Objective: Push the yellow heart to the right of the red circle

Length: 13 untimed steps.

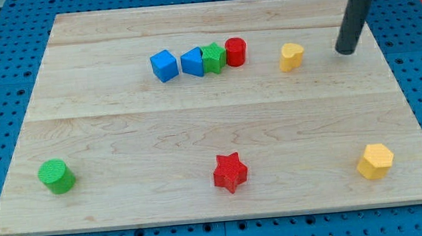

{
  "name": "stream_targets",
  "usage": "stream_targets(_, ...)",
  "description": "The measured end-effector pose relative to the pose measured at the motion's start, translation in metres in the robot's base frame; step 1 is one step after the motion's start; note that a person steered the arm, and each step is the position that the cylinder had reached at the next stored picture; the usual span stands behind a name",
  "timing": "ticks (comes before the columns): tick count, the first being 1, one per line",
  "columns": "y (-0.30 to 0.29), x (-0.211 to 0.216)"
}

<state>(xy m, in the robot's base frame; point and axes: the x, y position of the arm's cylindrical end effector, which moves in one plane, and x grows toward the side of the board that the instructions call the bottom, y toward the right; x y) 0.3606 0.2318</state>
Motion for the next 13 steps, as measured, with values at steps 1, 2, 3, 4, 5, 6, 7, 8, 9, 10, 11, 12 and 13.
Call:
stream_targets(1,-0.014,0.01)
stream_targets(2,-0.049,0.01)
stream_targets(3,-0.092,0.009)
stream_targets(4,-0.115,-0.005)
stream_targets(5,-0.106,-0.008)
stream_targets(6,-0.06,-0.012)
stream_targets(7,-0.055,-0.045)
stream_targets(8,-0.059,-0.074)
stream_targets(9,-0.088,-0.076)
stream_targets(10,-0.088,-0.061)
stream_targets(11,-0.088,-0.052)
stream_targets(12,-0.095,-0.044)
stream_targets(13,-0.099,-0.032)
